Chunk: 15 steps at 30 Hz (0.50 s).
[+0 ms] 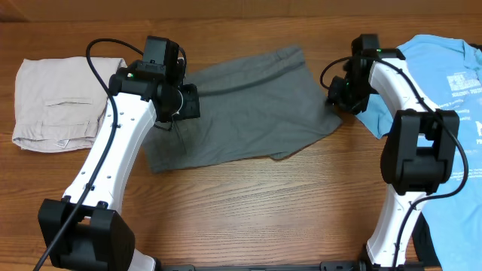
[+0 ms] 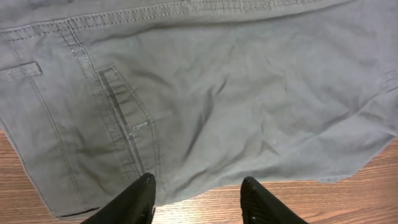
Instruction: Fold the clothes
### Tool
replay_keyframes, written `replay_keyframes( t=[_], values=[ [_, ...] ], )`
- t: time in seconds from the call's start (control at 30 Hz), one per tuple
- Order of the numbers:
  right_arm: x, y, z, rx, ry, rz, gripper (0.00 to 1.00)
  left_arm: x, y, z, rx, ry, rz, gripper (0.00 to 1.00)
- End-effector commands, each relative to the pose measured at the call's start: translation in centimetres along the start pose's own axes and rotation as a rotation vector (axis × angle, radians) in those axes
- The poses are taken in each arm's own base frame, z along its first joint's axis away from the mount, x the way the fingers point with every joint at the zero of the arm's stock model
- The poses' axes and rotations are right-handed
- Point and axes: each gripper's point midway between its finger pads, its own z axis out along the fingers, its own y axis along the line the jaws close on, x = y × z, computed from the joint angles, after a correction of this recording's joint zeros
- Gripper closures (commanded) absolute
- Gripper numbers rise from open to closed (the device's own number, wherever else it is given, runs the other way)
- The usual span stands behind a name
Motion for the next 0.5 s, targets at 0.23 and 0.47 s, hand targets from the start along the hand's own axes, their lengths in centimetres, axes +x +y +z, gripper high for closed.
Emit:
replay_keyframes(
  t=[0.23,0.47],
  values=[
    [2.9,-1.3,4.0,0.042,0.118,-0.026,0.59,0.4,0.3,0.2,-0.022,0.017,-0.001,0.48],
    [5.7,-2.3,3.8,0.079,0.231,0.005,0.96,0.4,0.3,0.2,-0.023,0.019,-0.002,0.46]
  ],
)
